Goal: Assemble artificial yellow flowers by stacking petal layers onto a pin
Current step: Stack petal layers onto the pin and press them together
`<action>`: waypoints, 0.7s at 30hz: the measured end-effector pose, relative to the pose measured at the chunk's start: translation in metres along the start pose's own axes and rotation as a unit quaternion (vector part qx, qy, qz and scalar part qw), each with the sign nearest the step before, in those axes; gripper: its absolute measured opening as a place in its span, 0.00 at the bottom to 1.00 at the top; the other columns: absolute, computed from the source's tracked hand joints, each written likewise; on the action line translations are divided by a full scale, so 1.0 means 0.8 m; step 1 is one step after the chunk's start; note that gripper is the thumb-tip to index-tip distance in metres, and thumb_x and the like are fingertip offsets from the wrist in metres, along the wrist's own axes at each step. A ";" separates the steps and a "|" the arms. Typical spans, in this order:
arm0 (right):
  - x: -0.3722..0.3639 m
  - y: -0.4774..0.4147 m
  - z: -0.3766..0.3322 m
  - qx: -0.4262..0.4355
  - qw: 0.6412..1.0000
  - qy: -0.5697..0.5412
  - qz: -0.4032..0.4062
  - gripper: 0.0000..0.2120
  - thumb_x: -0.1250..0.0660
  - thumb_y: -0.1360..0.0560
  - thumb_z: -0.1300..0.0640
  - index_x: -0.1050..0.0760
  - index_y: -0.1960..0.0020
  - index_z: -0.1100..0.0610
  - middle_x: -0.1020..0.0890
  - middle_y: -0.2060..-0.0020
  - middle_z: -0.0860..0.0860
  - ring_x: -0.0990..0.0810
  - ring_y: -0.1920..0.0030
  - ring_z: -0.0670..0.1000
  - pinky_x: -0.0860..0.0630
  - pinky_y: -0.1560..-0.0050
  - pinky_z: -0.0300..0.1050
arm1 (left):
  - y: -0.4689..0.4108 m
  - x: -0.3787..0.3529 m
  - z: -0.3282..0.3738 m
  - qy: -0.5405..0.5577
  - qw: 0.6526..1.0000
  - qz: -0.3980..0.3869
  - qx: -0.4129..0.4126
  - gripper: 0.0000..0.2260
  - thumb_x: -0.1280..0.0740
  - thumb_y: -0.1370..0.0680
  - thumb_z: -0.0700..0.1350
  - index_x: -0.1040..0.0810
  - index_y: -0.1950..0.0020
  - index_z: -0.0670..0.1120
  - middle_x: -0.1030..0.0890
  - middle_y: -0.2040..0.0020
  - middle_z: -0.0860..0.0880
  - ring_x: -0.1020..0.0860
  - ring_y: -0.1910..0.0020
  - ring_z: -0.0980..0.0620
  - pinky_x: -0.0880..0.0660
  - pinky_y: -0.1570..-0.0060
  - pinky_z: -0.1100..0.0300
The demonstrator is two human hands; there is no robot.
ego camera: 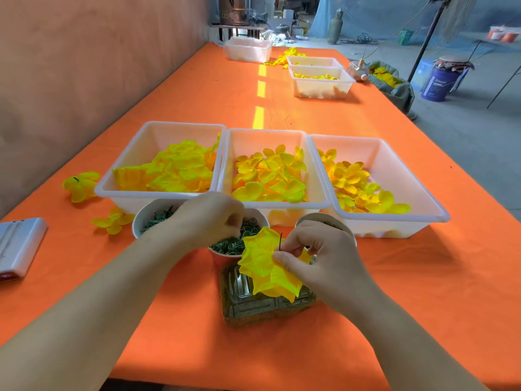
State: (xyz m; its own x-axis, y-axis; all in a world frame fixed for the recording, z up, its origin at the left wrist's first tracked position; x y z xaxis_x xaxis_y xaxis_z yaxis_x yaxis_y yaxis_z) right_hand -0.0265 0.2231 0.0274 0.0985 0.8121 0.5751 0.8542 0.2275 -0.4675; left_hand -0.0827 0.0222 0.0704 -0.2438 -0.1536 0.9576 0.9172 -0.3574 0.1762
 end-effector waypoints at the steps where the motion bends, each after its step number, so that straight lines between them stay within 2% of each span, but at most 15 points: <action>1: 0.000 0.000 0.000 0.000 1.000 0.001 0.002 0.15 0.21 0.32 0.56 0.25 0.66 0.41 0.23 0.68 0.38 0.22 0.60 0.42 0.33 0.60 0.29 | -0.002 0.002 -0.008 0.060 0.997 0.054 -0.003 0.03 0.32 0.20 0.42 0.24 0.54 0.46 0.19 0.58 0.51 0.16 0.59 0.50 0.24 0.58 0.56; 3: -0.001 0.000 0.001 0.000 1.000 0.003 0.001 0.15 0.21 0.32 0.56 0.25 0.66 0.41 0.23 0.69 0.39 0.22 0.60 0.43 0.33 0.60 0.29 | 0.002 0.000 -0.023 0.182 0.970 0.158 -0.011 0.08 0.31 0.21 0.38 0.27 0.58 0.47 0.18 0.62 0.50 0.16 0.66 0.51 0.22 0.66 0.52; 5: 0.000 0.001 0.001 -0.001 1.000 0.002 0.000 0.14 0.21 0.32 0.56 0.24 0.66 0.42 0.22 0.68 0.39 0.22 0.59 0.44 0.33 0.60 0.29 | 0.009 0.004 -0.021 0.296 0.929 0.217 -0.041 0.09 0.30 0.22 0.36 0.27 0.59 0.46 0.15 0.61 0.47 0.15 0.64 0.51 0.20 0.70 0.52; 8: 0.000 0.000 0.000 0.000 1.000 0.001 0.000 0.14 0.21 0.32 0.56 0.23 0.66 0.43 0.23 0.69 0.39 0.22 0.60 0.43 0.33 0.60 0.30 | 0.024 0.006 0.003 0.460 0.851 0.237 -0.089 0.04 0.27 0.24 0.39 0.22 0.56 0.44 0.14 0.59 0.44 0.14 0.59 0.48 0.20 0.69 0.60; 10: 0.000 -0.001 0.000 0.002 1.000 0.002 0.001 0.15 0.21 0.32 0.56 0.24 0.66 0.41 0.23 0.69 0.39 0.23 0.60 0.43 0.34 0.60 0.30 | 0.032 -0.001 0.018 0.520 0.819 0.222 -0.098 0.01 0.29 0.23 0.38 0.18 0.54 0.43 0.14 0.58 0.44 0.13 0.57 0.48 0.19 0.65 0.61; 13: 0.001 -0.001 0.000 0.010 1.000 0.007 0.000 0.16 0.21 0.32 0.56 0.26 0.65 0.40 0.24 0.69 0.39 0.23 0.61 0.43 0.34 0.60 0.30 | 0.040 -0.013 0.039 0.549 0.807 0.196 -0.095 0.04 0.29 0.25 0.35 0.16 0.55 0.42 0.13 0.59 0.44 0.14 0.54 0.48 0.17 0.55 0.55; 17: 0.000 0.000 -0.001 0.010 1.000 0.002 0.005 0.16 0.21 0.32 0.55 0.26 0.65 0.39 0.23 0.68 0.37 0.23 0.60 0.43 0.30 0.59 0.34 | 0.045 -0.026 0.055 0.581 0.789 0.171 -0.100 0.06 0.29 0.30 0.37 0.15 0.55 0.43 0.14 0.58 0.41 0.14 0.52 0.45 0.19 0.48 0.50; 19: 0.000 0.000 -0.001 0.013 1.000 0.006 0.010 0.18 0.21 0.32 0.55 0.28 0.66 0.37 0.23 0.68 0.37 0.24 0.60 0.41 0.32 0.60 0.32 | 0.046 -0.032 0.056 0.587 0.785 0.171 -0.098 0.06 0.26 0.30 0.35 0.14 0.55 0.43 0.14 0.56 0.41 0.15 0.51 0.43 0.19 0.47 0.51; 21: 0.000 0.001 -0.001 0.016 1.000 0.014 0.012 0.20 0.21 0.33 0.56 0.30 0.67 0.38 0.24 0.69 0.38 0.25 0.61 0.41 0.34 0.61 0.30 | 0.047 -0.034 0.056 0.586 0.785 0.176 -0.099 0.06 0.25 0.30 0.31 0.13 0.57 0.40 0.14 0.54 0.44 0.15 0.50 0.46 0.19 0.51 0.57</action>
State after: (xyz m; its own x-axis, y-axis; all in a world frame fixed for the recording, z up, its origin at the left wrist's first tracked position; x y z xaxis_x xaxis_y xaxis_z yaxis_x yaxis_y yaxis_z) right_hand -0.0253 0.2231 0.0275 0.1325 0.8022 0.5822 0.8353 0.2259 -0.5013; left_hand -0.0277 0.0541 0.0608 -0.2149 -0.9753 0.0512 0.9543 -0.2209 -0.2013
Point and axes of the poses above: each hand's wrist, its own y-axis away from the middle knuckle, its own x-axis out of the back of the hand, z = x × y, the point moved 1 cm from there along -y, towards the middle knuckle
